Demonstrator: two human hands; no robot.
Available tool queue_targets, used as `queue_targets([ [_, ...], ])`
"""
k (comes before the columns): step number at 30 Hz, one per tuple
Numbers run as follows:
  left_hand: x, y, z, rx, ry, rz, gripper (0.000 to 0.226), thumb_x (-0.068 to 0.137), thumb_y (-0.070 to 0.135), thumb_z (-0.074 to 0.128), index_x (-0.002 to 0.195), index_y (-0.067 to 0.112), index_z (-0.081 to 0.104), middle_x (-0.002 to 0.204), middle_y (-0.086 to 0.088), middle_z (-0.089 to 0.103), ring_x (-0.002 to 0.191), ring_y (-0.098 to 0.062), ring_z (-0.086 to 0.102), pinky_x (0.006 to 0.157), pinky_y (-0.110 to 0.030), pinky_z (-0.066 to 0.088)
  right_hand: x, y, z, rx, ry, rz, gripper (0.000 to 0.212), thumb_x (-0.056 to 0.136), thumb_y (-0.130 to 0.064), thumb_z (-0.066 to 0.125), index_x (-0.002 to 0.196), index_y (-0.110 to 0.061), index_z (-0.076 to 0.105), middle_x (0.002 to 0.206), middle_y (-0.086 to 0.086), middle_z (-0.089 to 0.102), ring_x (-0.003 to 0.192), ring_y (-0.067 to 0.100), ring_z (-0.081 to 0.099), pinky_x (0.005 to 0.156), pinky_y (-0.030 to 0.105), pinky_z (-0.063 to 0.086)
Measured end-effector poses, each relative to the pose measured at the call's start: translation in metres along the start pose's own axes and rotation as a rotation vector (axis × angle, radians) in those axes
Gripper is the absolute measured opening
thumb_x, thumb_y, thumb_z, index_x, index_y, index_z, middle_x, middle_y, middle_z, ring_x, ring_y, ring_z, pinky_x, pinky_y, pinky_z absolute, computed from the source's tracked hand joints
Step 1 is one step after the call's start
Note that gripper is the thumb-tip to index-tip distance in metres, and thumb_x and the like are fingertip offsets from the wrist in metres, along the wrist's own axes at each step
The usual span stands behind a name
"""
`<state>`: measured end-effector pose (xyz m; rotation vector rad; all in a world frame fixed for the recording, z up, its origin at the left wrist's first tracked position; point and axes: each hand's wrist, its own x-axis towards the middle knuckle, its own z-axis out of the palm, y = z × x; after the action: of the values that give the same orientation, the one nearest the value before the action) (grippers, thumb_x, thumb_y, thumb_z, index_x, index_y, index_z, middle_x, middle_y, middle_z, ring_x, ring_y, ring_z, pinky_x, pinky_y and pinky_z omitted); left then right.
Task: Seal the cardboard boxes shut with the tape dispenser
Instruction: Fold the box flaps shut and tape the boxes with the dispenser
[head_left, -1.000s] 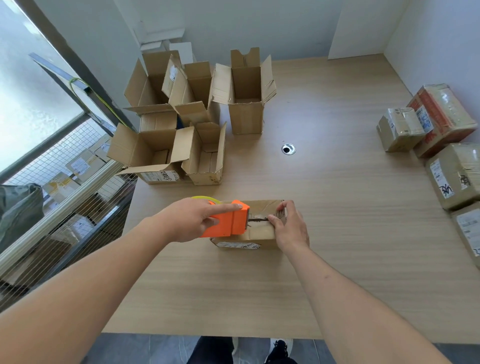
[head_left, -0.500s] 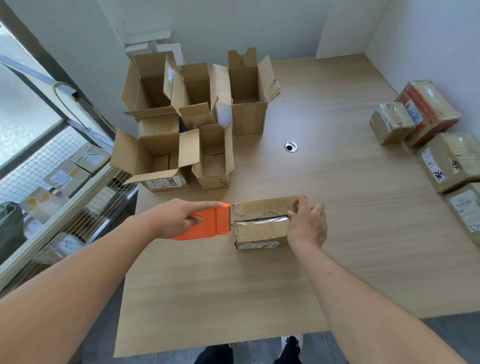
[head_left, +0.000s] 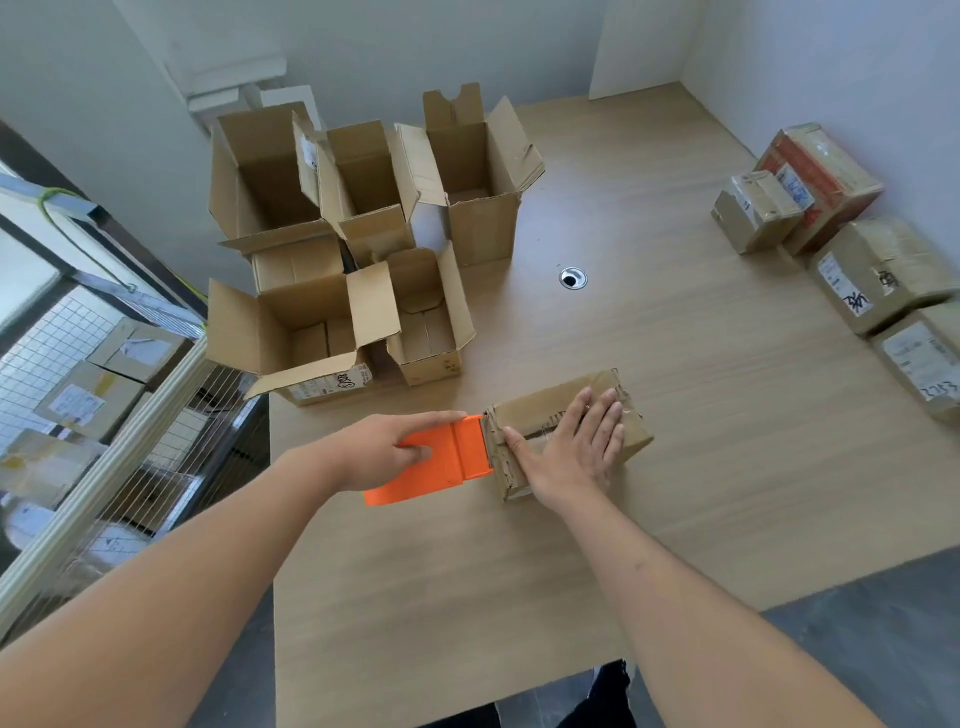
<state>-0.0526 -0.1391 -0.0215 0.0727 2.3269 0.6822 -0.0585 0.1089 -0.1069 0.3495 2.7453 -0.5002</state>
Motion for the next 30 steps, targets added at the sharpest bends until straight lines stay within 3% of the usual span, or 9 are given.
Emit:
queue_targets([
  [3,0.005,-0.002,0.004,0.009,-0.018,-0.003,0.055,0.106,0.038,0.045,0.134,0.08,0.023,0.142,0.01,0.043,0.116,-0.024,0.046,0.094,-0.038,0.039,-0.001,-0.003,0.0,0.001,-0.01,0.009,0.13,0.078,-0.095,0.029,0.155,-0.007,-0.026,0.161,0.02,-0.034,0.149,0.031,-0.035,0.123,0.048,-0.018],
  [8,0.007,-0.009,0.006,-0.042,-0.052,0.009,0.055,0.106,0.039,0.045,0.133,0.081,0.023,0.14,0.016,0.04,0.116,-0.022,0.044,0.094,-0.039,0.037,-0.002,-0.005,-0.005,-0.008,-0.029,0.036,0.151,0.055,-0.109,0.023,0.154,-0.008,-0.03,0.16,0.019,-0.037,0.148,0.03,-0.037,0.119,0.045,-0.024],
  [15,-0.009,-0.038,0.008,-0.083,-0.076,-0.024,0.055,0.106,0.036,0.047,0.132,0.08,0.027,0.148,0.014,0.043,0.125,-0.022,0.047,0.107,-0.042,0.039,-0.003,-0.005,-0.01,-0.046,-0.073,0.028,0.152,0.055,-0.109,0.026,0.153,-0.007,-0.031,0.158,0.021,-0.038,0.147,0.031,-0.038,0.121,0.048,-0.02],
  [20,-0.003,-0.021,0.014,0.001,-0.053,-0.082,0.053,0.106,0.036,0.044,0.141,0.072,0.026,0.147,0.005,0.045,0.117,-0.025,0.047,0.092,-0.035,0.037,-0.005,-0.013,-0.013,-0.07,-0.096,0.057,0.154,0.054,-0.106,0.031,0.153,-0.005,-0.031,0.158,0.022,-0.038,0.147,0.034,-0.037,0.121,0.05,-0.02],
  [24,0.014,0.01,0.021,0.195,-0.039,-0.121,0.055,0.105,0.033,0.04,0.149,0.061,0.024,0.145,-0.005,0.049,0.12,-0.031,0.052,0.09,-0.036,0.044,-0.002,-0.03,-0.018,-0.071,-0.12,0.124,0.155,0.054,-0.094,0.046,0.153,-0.001,-0.028,0.159,0.027,-0.033,0.148,0.041,-0.033,0.12,0.056,-0.017],
  [30,0.033,0.054,0.027,0.404,-0.08,-0.172,0.062,0.101,0.023,0.038,0.15,0.059,0.022,0.13,-0.005,0.056,0.102,-0.031,0.055,0.08,-0.039,0.049,0.0,-0.031,-0.015,-0.063,-0.135,0.134,0.153,0.055,-0.088,0.048,0.151,0.002,-0.031,0.156,0.03,-0.037,0.144,0.044,-0.037,0.118,0.06,-0.018],
])
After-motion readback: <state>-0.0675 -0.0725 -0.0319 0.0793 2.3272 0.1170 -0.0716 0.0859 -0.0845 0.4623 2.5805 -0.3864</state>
